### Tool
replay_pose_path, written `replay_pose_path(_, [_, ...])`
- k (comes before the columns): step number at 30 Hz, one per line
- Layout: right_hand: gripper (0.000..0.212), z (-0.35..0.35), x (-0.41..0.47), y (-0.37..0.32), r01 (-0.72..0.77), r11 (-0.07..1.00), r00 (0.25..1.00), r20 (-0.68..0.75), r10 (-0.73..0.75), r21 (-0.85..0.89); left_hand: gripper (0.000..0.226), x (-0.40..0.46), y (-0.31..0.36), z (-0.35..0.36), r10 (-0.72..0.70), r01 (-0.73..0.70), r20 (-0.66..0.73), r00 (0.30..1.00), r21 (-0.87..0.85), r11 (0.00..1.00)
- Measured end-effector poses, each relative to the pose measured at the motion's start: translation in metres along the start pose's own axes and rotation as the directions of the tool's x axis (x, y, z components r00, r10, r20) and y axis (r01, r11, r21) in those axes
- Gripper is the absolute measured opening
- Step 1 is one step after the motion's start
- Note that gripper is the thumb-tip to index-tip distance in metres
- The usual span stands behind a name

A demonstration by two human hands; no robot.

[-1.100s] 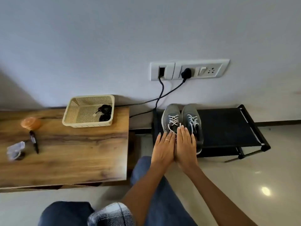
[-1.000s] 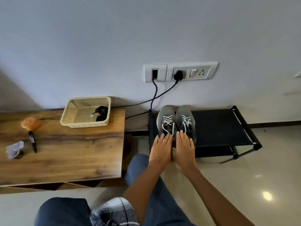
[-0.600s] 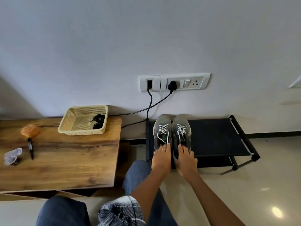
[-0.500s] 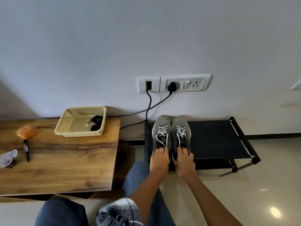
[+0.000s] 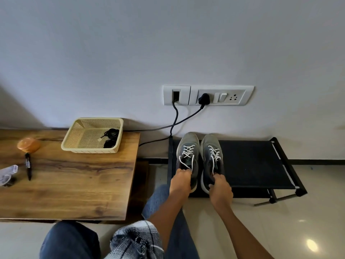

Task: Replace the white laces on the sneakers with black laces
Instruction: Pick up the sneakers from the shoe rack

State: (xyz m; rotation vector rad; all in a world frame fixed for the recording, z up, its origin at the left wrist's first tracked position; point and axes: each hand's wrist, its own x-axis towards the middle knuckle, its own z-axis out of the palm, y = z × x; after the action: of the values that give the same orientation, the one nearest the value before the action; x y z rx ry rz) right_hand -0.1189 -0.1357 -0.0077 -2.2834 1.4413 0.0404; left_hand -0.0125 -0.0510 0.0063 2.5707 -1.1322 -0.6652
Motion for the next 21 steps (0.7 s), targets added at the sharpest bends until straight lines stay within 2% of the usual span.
replay_pose_path(11, [0.011, -0.046, -0.044, -0.012, -0.016, 0.996, 0.998, -0.060, 0.021, 0.084, 0.025, -0.045, -0.004, -0.021, 0.119, -0.147, -0.242, 0.963, -0.102, 0.984])
replay_pose_path(17, [0.011, -0.073, -0.079, -0.029, 0.079, 0.990, 0.989, -0.132, -0.063, 0.120, 0.023, -0.087, -0.019, -0.045, 0.133, -0.201, -0.390, 0.911, -0.141, 0.969])
replay_pose_path(21, [0.009, -0.081, -0.103, -0.053, 0.184, 0.973, 0.969, -0.191, -0.156, 0.137, 0.027, -0.113, -0.038, -0.063, 0.118, -0.231, -0.530, 0.840, -0.152, 0.961])
